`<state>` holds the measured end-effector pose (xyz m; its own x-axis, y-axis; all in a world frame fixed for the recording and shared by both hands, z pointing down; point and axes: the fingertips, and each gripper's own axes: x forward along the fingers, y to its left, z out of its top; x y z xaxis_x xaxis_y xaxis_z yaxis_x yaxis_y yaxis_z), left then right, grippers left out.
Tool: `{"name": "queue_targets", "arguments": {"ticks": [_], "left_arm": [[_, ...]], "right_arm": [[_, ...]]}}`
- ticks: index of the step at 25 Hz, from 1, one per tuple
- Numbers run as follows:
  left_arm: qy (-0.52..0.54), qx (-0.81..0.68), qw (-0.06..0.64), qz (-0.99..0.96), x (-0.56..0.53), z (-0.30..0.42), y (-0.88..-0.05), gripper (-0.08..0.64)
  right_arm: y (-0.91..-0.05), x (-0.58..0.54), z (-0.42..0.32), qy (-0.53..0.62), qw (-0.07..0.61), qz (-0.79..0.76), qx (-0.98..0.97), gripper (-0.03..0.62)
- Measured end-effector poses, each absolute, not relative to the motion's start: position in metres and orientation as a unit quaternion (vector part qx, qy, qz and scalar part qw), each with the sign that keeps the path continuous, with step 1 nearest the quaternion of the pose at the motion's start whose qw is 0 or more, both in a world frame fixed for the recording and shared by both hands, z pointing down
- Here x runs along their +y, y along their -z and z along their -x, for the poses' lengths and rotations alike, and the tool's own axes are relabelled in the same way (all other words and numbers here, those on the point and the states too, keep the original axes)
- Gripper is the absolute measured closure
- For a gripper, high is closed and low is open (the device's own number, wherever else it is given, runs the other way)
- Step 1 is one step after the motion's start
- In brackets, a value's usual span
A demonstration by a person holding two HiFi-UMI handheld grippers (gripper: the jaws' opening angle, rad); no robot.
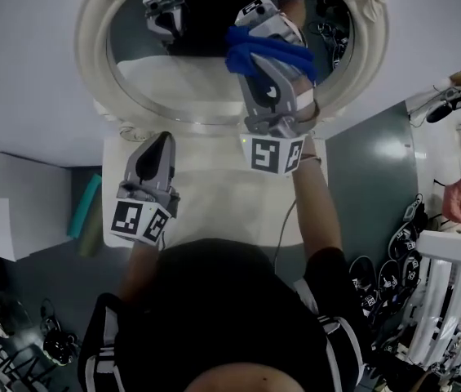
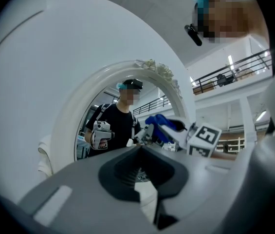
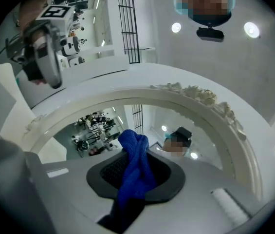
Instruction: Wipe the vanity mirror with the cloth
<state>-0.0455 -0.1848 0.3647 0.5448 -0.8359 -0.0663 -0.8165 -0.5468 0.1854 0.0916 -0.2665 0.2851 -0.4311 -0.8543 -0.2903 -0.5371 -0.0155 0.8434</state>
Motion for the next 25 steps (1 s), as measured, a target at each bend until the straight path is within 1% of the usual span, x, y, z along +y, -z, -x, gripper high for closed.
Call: {"name": "queue_targets", "arguments": {"ticks": [5, 9, 14, 16, 20, 25], "left_arm": [[0.07, -0.479, 0.067, -0.872, -0.186, 0.047, -0.354, 0.549], [0.066, -0.482, 0.07, -0.871, -0.178, 0.049, -0.362, 0.549], [0.062, -0.489, 0.074, -0.867, -0.174, 0.053, -0.374, 0.549], [0.06, -0.492, 0.075, -0.865, -0.172, 0.053, -0.373, 0.549], [0.059, -0.496, 0.075, -0.863, -0.164, 0.054, -0.371, 0.549], [0.068, -0.494, 0.073, -0.864, -0.162, 0.055, -0.376, 0.549]], "right_arm": [[-0.38, -0.272, -0.083, 0.484, 0.218, -0.458, -0.713, 0.526], [-0.467, -0.267, -0.081, 0.463, 0.264, -0.421, -0.734, 0.526], [-0.575, -0.269, -0.085, 0.356, 0.337, -0.381, -0.784, 0.528], [-0.593, -0.269, -0.086, 0.324, 0.354, -0.373, -0.794, 0.528], [-0.597, -0.264, -0.085, 0.293, 0.358, -0.362, -0.809, 0.529], [-0.642, -0.267, -0.08, 0.272, 0.453, -0.303, -0.793, 0.529]]}}
